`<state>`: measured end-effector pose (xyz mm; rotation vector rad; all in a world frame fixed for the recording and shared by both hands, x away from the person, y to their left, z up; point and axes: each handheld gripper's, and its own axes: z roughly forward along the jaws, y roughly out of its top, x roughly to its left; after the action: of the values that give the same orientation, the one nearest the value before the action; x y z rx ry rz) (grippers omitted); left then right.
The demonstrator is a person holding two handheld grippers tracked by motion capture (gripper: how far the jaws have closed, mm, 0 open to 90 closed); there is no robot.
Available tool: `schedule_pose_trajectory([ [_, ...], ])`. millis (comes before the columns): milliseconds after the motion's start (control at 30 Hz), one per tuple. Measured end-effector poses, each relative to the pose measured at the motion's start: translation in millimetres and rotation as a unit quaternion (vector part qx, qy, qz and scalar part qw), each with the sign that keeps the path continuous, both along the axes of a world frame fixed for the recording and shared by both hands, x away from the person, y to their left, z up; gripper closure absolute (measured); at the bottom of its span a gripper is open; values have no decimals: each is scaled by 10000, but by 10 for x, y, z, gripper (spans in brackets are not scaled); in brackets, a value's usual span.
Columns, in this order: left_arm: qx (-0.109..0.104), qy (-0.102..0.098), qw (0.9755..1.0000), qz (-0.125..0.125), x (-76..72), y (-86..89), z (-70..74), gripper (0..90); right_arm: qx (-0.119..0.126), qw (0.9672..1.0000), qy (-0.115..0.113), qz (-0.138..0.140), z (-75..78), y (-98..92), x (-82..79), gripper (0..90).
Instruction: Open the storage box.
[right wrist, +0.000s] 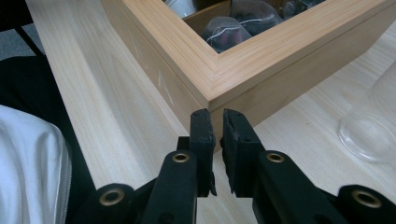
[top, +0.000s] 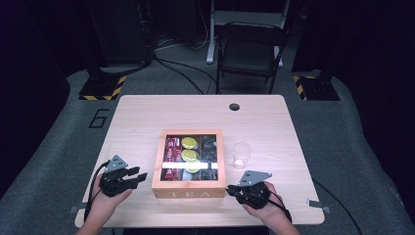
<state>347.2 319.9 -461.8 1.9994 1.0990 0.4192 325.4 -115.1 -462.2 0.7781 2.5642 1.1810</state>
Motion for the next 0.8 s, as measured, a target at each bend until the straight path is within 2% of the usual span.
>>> schedule_pose_trajectory([
  [333,-7,54,10000,-62,3,0,-5,568,-77,9999,-11,66,-30,35,6,880],
  [800,-8,67,9999,-87,4,-2,-4,573,-86,9999,-61,68,-37,48,0,878],
])
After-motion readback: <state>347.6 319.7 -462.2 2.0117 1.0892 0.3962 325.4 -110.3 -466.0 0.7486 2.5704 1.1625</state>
